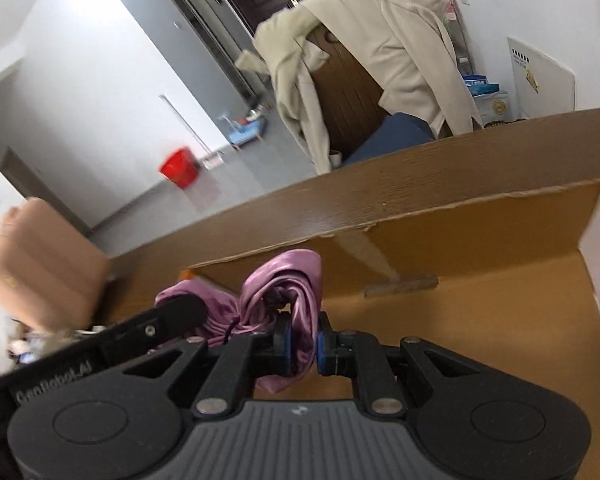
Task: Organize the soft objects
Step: 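Carry the bow into the cardboard box and open the right gripper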
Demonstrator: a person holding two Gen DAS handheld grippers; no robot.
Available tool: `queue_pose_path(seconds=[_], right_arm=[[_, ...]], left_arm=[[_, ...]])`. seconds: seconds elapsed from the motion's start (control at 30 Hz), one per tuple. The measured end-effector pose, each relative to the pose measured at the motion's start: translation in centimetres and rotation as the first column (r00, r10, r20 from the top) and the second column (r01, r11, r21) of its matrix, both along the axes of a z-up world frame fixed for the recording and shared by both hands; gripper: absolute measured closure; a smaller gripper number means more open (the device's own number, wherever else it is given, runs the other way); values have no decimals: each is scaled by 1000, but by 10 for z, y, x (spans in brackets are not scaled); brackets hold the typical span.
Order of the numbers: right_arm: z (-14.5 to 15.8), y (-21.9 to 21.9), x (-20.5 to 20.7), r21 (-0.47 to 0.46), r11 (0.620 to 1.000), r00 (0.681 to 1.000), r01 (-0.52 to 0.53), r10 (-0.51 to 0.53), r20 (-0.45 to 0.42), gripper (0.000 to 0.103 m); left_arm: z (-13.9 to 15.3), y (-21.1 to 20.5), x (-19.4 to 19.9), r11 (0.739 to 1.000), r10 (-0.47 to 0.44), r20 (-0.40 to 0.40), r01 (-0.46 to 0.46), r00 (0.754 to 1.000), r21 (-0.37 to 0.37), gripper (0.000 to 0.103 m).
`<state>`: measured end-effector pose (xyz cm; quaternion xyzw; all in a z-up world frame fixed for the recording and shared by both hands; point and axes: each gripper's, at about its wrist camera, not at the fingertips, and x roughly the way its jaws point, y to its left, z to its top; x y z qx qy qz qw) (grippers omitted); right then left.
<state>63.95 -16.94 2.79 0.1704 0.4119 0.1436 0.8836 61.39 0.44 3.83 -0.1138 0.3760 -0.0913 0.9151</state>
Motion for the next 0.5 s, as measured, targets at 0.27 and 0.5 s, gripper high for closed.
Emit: queue_pose_path(seconds=[0.27,0.5], right_arm=[[-14,4,6,-80,996,998,46,-49,-41,53],[60,-25,-53,-113,992,993,63,-51,106,46]], left_arm=[[19,9,-19,1000,7,59,-8,998,17,39],[85,4,-81,996,12,159,-26,987,87,25]])
